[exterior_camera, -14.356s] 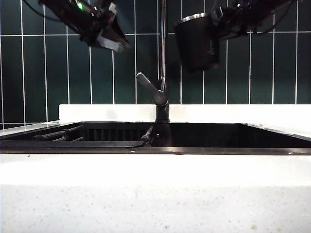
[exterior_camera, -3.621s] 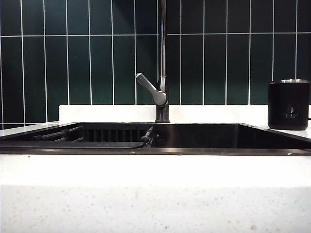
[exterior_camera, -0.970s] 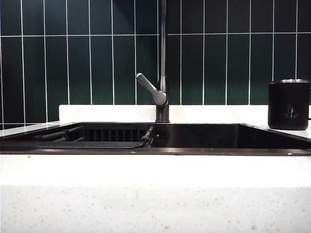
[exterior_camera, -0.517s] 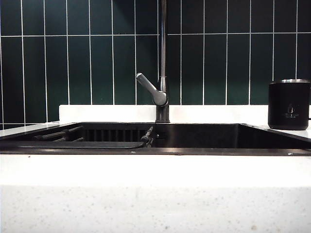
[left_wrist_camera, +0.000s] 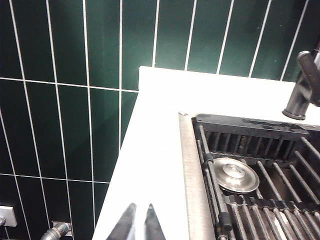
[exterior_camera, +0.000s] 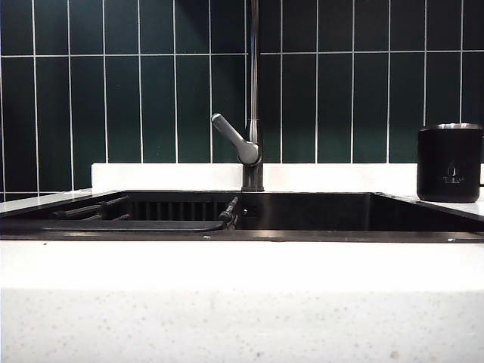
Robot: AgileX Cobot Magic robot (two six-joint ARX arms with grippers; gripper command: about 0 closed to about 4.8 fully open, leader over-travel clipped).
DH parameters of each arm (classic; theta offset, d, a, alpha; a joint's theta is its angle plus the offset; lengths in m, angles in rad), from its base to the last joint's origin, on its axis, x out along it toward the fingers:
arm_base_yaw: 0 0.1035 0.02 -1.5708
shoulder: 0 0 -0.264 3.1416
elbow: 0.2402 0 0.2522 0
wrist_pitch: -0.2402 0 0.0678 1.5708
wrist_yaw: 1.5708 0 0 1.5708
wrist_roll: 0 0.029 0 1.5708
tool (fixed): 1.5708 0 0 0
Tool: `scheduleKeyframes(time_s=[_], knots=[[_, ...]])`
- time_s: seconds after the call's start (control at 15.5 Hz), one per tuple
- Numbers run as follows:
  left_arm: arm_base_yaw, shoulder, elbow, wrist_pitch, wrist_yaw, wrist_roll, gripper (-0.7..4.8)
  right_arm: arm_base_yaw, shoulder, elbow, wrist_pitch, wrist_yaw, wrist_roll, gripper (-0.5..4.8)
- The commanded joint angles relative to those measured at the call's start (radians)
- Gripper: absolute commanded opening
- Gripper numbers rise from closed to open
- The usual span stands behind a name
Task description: Pick up the mug next to the sink, go to the faucet to get some water, pour the water into the sink, and finally put the mug back to its place.
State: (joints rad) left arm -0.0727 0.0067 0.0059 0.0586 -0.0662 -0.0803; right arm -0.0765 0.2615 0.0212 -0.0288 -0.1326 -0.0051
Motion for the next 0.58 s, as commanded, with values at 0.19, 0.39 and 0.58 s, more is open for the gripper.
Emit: scheduleKeyframes(time_s=[0.19,0.39,0.58], knots=[[0.000,0.000,0.002,0.009,0.002,0.001,0.21,0.000,0.000,0.004,0.006,0.000,-0.002,0.00],[0.000,0.000,0.002,0.009,0.002,0.001,0.21,0.000,0.000,0.004,0.006,0.000,-0.002,0.00],[0.000,0.000,0.002,0.009,0.003,0.001,0.21,0.000,-0.043,0.004,-0.016,0.000,-0.002,0.00]])
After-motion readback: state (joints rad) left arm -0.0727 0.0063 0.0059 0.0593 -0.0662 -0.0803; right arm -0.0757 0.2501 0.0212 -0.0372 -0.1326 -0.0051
